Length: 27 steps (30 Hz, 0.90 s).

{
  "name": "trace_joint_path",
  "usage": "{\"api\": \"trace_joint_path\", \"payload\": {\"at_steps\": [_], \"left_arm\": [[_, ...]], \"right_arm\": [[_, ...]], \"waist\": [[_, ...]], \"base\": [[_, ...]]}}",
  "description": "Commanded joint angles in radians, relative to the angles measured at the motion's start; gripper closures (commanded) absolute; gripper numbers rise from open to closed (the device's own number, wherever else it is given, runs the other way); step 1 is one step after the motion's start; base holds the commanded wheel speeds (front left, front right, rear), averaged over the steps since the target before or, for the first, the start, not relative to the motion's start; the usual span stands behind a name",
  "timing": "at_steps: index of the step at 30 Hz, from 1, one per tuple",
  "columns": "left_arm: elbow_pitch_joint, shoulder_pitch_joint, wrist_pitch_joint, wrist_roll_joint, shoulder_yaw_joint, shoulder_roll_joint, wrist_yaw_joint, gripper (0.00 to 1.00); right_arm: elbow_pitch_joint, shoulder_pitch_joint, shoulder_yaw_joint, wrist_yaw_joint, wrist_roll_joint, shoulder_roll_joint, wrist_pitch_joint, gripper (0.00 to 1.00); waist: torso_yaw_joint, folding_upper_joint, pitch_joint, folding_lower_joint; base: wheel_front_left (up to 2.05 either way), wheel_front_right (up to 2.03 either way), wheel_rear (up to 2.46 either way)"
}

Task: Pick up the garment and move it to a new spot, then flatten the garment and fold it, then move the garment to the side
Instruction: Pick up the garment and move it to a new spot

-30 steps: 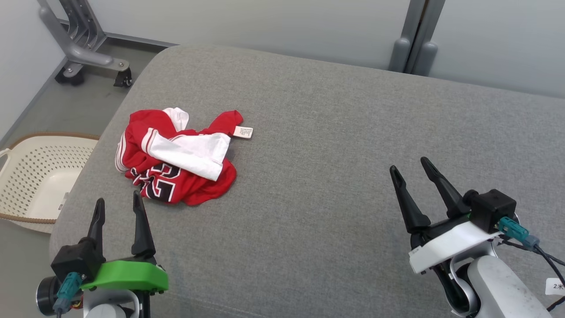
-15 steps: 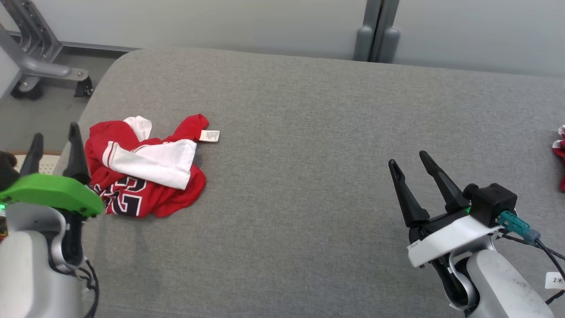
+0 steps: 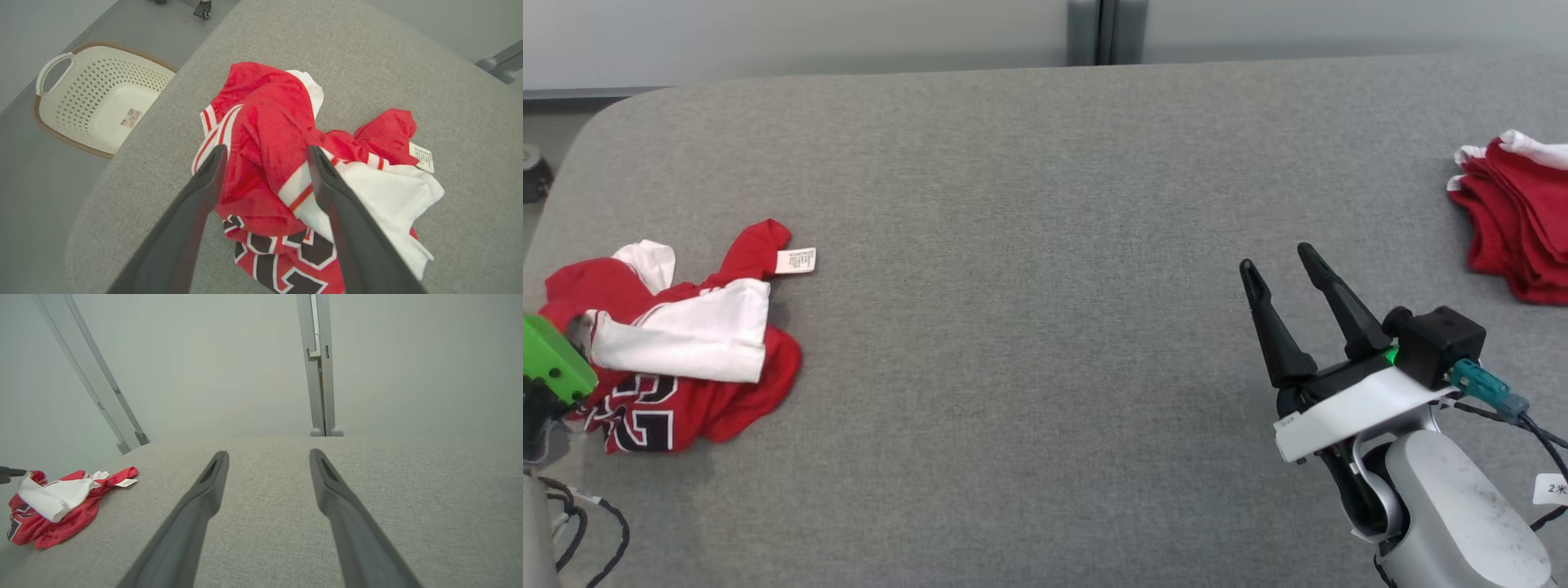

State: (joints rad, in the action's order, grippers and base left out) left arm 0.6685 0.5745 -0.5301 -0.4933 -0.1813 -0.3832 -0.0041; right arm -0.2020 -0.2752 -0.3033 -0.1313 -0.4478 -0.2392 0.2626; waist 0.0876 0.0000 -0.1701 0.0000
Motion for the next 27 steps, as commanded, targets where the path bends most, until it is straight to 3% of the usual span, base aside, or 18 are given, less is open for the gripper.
{"api": "trace_joint_path", "payload": {"at_steps": [1, 9, 10, 13, 19, 27], "left_arm": [[0.026, 0.024, -0.03, -0.011, 0.002, -0.004, 0.0, 0.0], [0.146, 0.032, -0.156, -0.035, 0.014, -0.024, -0.003, 0.0], [0.154, 0.032, -0.153, -0.035, 0.012, -0.028, 0.001, 0.06], [0.17, 0.033, -0.138, -0.036, 0.009, -0.032, 0.002, 0.97], [0.14, 0.071, -0.069, -0.015, 0.027, -0.06, -0.024, 1.0], [-0.004, 0.166, -0.024, 0.011, 0.106, -0.035, -0.085, 1.0]], "right_arm": [[0.002, -0.015, 0.002, 0.001, -0.009, -0.005, 0.003, 0.0], [0.0, -0.029, 0.003, 0.001, -0.013, 0.001, 0.003, 0.0], [-0.002, -0.031, 0.004, 0.001, -0.014, 0.003, 0.003, 0.0], [-0.007, -0.032, 0.009, 0.001, -0.014, 0.007, 0.003, 0.0], [-0.011, -0.022, 0.02, 0.001, -0.014, 0.017, 0.003, 0.0], [-0.026, 0.007, 0.017, 0.001, -0.012, 0.032, 0.003, 0.0]], "waist": [[-0.061, 0.0, -0.056, 0.0], [-0.099, 0.0, -0.076, 0.0], [-0.101, 0.0, -0.077, 0.0], [-0.1, 0.0, -0.075, 0.0], [-0.079, 0.0, -0.048, 0.0], [-0.05, 0.0, 0.019, 0.0]], "base": [[0.0, 0.0, 0.0], [0.0, 0.0, 0.0], [0.0, 0.0, 0.0], [0.0, 0.0, 0.0], [0.0, 0.0, 0.0], [0.0, 0.0, 0.0]]}}
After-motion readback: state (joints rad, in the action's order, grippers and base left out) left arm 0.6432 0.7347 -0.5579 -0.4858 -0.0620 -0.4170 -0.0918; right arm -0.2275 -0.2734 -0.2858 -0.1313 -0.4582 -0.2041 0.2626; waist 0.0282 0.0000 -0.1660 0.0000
